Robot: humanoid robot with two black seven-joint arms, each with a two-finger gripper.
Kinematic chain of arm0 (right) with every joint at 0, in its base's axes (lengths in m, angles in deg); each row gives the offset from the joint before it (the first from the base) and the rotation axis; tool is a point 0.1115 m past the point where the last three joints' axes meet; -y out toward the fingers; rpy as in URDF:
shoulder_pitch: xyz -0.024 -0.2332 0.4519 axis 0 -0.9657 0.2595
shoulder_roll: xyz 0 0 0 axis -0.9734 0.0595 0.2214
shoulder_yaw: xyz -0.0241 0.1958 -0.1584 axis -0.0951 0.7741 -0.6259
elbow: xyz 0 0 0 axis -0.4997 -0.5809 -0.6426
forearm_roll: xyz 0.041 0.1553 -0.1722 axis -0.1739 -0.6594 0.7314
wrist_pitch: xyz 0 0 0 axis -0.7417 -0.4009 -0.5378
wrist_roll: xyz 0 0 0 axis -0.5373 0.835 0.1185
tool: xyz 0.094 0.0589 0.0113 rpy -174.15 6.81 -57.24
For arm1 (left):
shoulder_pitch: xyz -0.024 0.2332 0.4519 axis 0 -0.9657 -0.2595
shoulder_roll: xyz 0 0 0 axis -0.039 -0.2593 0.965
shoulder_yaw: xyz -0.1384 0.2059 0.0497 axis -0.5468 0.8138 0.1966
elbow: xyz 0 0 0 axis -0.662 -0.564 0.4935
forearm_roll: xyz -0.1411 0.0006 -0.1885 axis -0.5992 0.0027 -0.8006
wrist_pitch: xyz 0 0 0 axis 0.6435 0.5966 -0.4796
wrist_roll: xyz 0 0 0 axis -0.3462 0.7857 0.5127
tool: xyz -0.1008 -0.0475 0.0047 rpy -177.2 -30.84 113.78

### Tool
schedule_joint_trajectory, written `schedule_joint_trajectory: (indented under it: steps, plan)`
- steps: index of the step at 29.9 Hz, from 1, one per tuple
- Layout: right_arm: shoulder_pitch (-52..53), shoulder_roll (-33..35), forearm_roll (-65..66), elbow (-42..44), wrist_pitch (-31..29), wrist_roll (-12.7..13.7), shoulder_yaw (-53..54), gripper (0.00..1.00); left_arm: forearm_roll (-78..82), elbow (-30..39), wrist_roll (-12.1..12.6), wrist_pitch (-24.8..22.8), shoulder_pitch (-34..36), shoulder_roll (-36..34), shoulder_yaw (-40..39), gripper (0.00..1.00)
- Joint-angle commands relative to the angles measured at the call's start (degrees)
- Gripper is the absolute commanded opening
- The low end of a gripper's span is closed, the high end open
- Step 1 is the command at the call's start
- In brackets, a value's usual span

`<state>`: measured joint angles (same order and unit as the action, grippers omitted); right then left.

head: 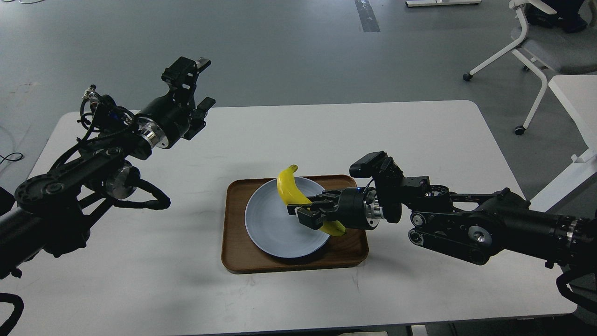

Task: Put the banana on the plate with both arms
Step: 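Lower the banana onto the blue plate with the right gripper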

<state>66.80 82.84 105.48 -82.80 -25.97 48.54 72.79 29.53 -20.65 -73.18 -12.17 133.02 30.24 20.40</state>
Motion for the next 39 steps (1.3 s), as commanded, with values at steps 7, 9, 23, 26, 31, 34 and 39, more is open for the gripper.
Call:
schedule_joint_trajectory:
  steps: [7, 9, 23, 26, 31, 34, 39]
  plan:
    - [2.09, -0.03, 0.0, 0.05, -0.08, -2.09, -3.36, 0.0, 0.09, 0.09, -0.07, -0.04, -0.43, -0.58, 0.0, 0.98]
    - [2.27, -0.12, 0.0, 0.31, -0.08, -2.62, -3.89, 0.0, 0.09, 0.18, 0.01, 0.05, -0.51, -0.58, 0.0, 0.98]
    - [7.81, -4.33, 0.35, 4.44, -0.08, -5.7, -8.46, 0.0, 0.09, 0.18, -0.07, -0.04, -0.51, -1.28, -0.08, 0.98]
    - [7.45, -4.51, 0.35, 4.44, -0.08, -5.61, -9.07, 0.04, 0.09, 0.26, -0.07, -0.12, -0.6, -1.63, -0.08, 0.98]
    - [7.54, -4.69, 0.35, 4.97, 0.01, -5.61, -9.95, 0.66, 0.09, 1.76, -0.07, -0.12, -0.78, -2.69, -0.08, 0.98]
    - [7.37, -4.69, 0.35, 5.15, 0.01, -5.35, -10.04, 0.95, 0.09, 2.02, -0.07, -0.04, -0.87, -2.69, -0.08, 0.98]
    - [7.28, -4.77, 0.26, 7.52, 0.54, -5.26, -9.43, 0.97, 0.09, 2.02, -0.07, 0.05, -0.87, -2.69, -0.08, 0.98]
